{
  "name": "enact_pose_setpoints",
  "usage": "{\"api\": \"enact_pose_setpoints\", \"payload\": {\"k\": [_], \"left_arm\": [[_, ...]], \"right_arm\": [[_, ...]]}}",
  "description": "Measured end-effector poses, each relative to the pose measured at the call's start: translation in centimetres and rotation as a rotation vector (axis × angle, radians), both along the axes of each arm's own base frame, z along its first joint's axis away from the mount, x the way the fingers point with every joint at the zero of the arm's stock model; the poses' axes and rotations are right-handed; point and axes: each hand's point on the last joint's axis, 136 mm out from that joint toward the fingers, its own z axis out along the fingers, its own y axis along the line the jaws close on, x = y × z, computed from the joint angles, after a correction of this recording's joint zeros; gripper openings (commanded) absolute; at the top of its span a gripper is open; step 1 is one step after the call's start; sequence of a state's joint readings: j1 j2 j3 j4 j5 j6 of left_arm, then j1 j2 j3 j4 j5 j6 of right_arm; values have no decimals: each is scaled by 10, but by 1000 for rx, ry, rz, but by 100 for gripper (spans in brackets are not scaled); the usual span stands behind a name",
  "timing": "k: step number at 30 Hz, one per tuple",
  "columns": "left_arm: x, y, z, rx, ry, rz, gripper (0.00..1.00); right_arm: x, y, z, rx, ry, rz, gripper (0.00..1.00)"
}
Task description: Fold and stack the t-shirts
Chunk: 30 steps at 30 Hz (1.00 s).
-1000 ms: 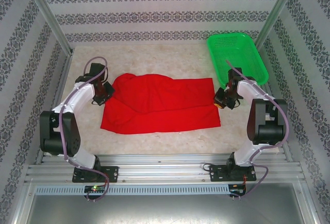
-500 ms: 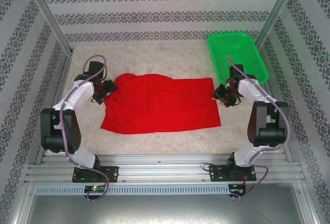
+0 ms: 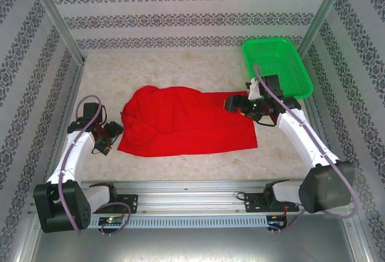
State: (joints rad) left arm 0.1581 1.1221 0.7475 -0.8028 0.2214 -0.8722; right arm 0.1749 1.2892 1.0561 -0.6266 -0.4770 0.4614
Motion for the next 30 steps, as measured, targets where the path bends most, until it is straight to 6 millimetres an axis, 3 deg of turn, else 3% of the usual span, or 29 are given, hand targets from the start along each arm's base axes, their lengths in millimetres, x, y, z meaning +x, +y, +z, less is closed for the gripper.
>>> {"api": "enact_pose_setpoints", "payload": {"k": [4, 13, 18, 21, 29, 30], "left_arm": [[-10, -3, -21, -25, 56, 18, 50], [-12, -4, -54, -48, 104, 57, 39], [-18, -6, -71, -60, 111, 94, 14], [-21, -3, -71, -57, 117, 113, 3], [-16, 7, -38, -18, -45, 155, 0], [-17, 7, -37, -17, -62, 164, 1]], "right_arm": [[-1, 4, -1, 14, -1, 12, 87], [-1, 10, 3, 29, -21, 34, 88], [-1, 11, 9, 34, -41, 34, 88], [-1, 11, 10, 38, -45, 37, 89], [4, 14, 11, 49, -62, 43, 91], [5, 15, 10, 53, -57, 45, 98]]}}
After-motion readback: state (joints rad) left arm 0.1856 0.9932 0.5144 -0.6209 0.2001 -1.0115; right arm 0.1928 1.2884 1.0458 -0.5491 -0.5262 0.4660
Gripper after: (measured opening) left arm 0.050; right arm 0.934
